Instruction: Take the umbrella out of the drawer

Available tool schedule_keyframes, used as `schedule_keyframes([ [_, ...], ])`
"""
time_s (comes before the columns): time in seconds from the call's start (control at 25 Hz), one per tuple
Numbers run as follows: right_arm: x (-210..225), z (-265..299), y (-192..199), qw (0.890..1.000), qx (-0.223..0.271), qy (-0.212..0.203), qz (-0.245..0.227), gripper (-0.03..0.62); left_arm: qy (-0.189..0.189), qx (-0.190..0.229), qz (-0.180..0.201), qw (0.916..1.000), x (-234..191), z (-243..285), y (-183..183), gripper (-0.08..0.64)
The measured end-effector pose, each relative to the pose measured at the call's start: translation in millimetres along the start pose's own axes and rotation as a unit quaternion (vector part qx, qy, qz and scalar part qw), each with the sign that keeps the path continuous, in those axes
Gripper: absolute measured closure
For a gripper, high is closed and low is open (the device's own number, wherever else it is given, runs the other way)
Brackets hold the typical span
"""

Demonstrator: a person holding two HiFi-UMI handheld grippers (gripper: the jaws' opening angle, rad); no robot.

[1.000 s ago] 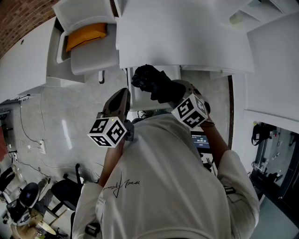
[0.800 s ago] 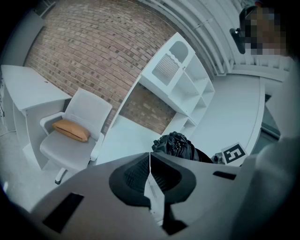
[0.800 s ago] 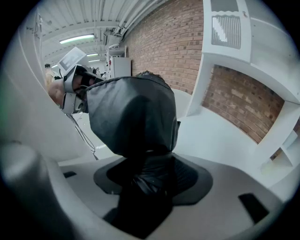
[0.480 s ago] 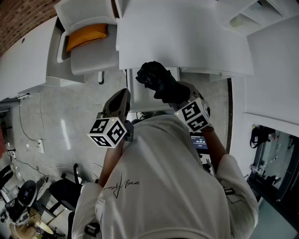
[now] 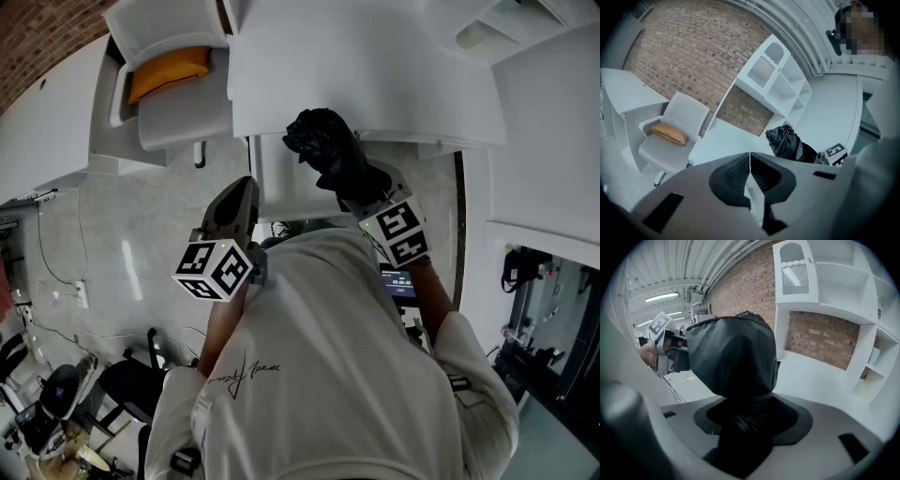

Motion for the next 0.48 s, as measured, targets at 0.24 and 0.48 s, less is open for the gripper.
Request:
schedule_keyframes([
  [0.24, 1, -15, -3, 0.999, 0.022, 0.009, 0.028, 0.348, -0.003, 0.010, 0.010, 0.9999, 8, -7, -2, 0.543],
  [0.48, -1, -34, -10, 0.997, 0.058, 0.019, 0.055, 0.348, -0.013, 0.035, 0.020, 0.9991, 14, -20, -11, 0.543],
])
Point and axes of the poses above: the fingertips, and each gripper's own axes: z forward along the fingers, x to its right, y out of its underside, the point moved 3 cm from there along -z, backward along the fingers, and after that the axes turned 5 degrees about -z, right-handed, at the moved point
